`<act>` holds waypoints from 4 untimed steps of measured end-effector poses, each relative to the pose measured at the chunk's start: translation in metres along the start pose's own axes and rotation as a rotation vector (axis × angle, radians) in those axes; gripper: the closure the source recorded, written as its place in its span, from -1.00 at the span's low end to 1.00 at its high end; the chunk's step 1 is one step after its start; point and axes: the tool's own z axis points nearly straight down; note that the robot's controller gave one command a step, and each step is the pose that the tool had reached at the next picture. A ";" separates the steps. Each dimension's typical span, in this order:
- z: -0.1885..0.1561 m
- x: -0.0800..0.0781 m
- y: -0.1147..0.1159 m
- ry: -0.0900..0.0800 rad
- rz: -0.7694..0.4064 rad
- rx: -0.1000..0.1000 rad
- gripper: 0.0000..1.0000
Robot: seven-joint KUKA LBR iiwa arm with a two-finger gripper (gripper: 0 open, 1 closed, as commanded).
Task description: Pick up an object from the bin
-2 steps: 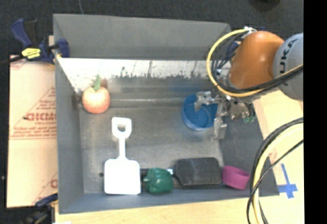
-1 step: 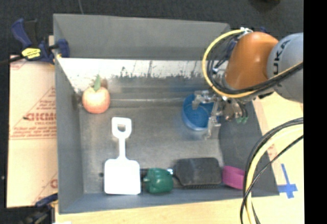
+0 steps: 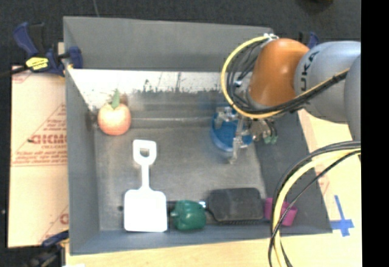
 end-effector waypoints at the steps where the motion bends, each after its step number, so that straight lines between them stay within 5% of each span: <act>1: 0.012 -0.005 0.000 -0.007 0.148 -0.002 -1.00; 2: 0.001 -0.005 -0.001 -0.008 0.031 0.002 -1.00; 3: -0.037 -0.008 0.003 -0.006 0.172 -0.002 1.00; 4: -0.037 -0.008 0.003 -0.006 0.172 -0.002 1.00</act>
Offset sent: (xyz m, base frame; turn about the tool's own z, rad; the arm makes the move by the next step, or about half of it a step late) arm 0.0036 0.0014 -0.0027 0.0300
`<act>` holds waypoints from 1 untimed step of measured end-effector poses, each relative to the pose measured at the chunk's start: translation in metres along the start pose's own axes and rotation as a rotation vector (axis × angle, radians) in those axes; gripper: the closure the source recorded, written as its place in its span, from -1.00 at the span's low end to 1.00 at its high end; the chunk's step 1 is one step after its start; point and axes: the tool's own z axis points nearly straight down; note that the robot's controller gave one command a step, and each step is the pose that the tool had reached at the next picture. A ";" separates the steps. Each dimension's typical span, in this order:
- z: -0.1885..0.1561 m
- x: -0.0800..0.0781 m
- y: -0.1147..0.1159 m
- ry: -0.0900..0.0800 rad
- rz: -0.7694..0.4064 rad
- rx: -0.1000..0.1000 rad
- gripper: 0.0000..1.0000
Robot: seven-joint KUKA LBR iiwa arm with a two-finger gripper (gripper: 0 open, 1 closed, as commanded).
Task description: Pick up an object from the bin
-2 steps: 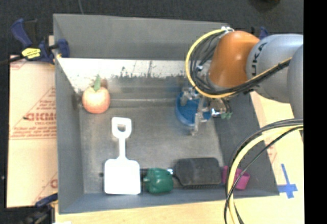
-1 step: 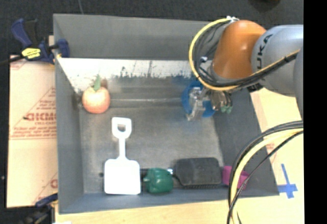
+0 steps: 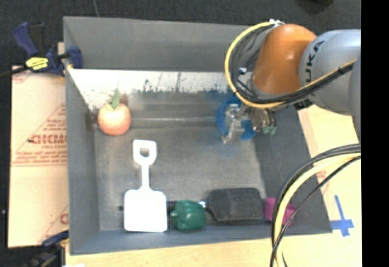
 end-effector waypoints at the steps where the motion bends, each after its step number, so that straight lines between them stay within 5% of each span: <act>1: 0.007 0.008 -0.019 0.001 0.027 0.000 1.00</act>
Offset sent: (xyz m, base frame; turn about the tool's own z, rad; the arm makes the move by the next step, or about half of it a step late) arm -0.0021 -0.0130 -0.0073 0.0733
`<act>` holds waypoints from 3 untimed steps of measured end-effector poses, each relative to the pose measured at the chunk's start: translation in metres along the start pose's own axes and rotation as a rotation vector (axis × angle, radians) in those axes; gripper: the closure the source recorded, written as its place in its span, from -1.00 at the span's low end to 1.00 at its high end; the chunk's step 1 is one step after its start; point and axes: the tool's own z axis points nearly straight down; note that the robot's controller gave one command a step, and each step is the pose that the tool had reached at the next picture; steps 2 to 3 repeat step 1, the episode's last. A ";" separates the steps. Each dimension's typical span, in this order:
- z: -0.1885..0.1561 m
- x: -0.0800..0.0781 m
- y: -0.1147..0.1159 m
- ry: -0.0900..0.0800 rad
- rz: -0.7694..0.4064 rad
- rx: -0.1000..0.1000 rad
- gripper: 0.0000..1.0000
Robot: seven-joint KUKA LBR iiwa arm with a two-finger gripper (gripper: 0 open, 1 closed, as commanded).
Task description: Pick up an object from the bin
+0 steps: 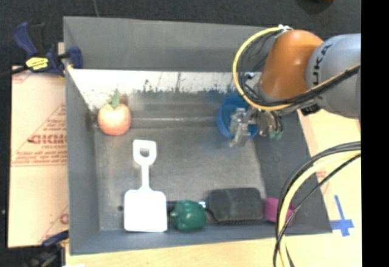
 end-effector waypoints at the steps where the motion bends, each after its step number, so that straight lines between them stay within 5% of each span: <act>1: 0.001 -0.005 0.005 0.004 0.044 -0.001 1.00; 3: 0.001 -0.005 0.005 0.004 0.044 -0.001 1.00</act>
Offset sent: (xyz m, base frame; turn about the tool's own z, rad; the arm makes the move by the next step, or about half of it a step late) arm -0.0030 0.0022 0.0421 -0.0266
